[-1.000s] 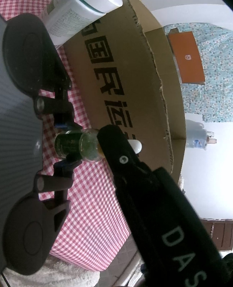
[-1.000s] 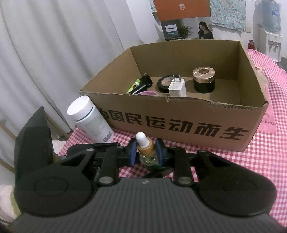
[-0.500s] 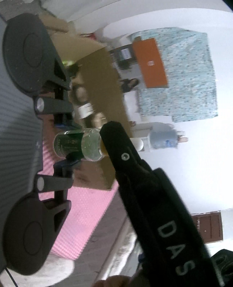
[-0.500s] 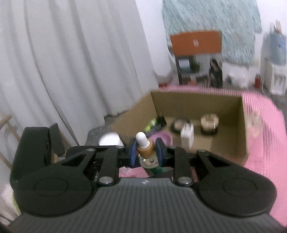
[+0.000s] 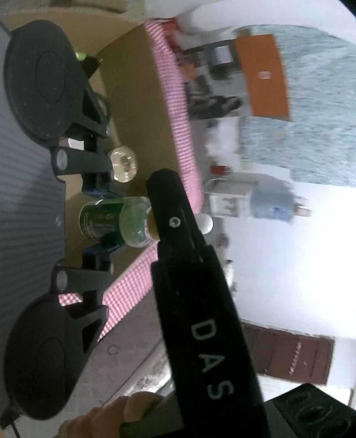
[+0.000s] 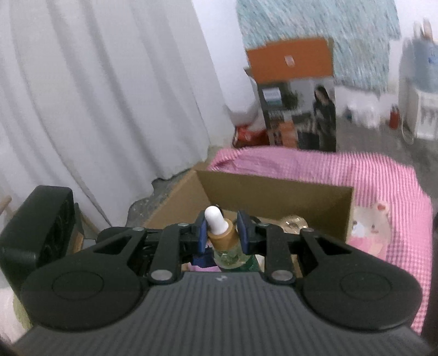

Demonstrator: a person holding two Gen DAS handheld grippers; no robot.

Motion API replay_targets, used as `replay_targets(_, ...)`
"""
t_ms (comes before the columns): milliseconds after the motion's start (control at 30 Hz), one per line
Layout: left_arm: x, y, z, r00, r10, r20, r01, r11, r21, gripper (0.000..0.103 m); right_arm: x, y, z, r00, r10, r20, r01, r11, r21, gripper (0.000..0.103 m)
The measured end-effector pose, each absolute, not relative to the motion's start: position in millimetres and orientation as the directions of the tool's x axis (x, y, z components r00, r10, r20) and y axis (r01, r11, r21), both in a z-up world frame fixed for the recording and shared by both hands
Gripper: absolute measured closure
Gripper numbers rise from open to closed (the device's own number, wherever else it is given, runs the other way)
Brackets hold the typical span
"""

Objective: Organize rigid objects
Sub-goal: 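Lower the dropper bottle into the box and open the right gripper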

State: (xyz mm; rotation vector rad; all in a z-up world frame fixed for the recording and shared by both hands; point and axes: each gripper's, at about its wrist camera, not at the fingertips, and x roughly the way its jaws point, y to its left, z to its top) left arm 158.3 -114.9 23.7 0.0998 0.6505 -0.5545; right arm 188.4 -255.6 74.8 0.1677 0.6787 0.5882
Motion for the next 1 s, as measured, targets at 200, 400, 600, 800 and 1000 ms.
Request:
replay_targets(200,204,-129,2,0.583,-0.424,-0.693,0.481,0.868,-0.125,0.07,236,-268,38,0.572,0.561,-0.599,-0.414,0.827,0.38,0.082)
replay_targets(400,234,-135,-6,0.535,-0.403,-0.743,0.443,0.882,-0.16,0.07,270,-276,12,0.543,0.562,-0.624,-0.389,0.827,0.406,0.082)
replay_targets(600,239,-136,-6,0.511,-0.414,-0.754,0.418,0.886,-0.203,0.062,287,-275,-16,0.512,0.53,-0.676,-0.379,0.845,0.377,0.082)
replay_targets(800,237,-134,-14,0.485,-0.429,-0.763,0.416,0.88,-0.23,0.058,297,-270,-29,0.507,0.493,-0.708,-0.379,0.864,0.33,0.084)
replay_targets(1000,231,-134,-8,0.503,-0.423,-0.753,0.426,0.88,-0.21,0.045,297,-268,-22,0.522,0.474,-0.709,-0.382,0.873,0.303,0.082)
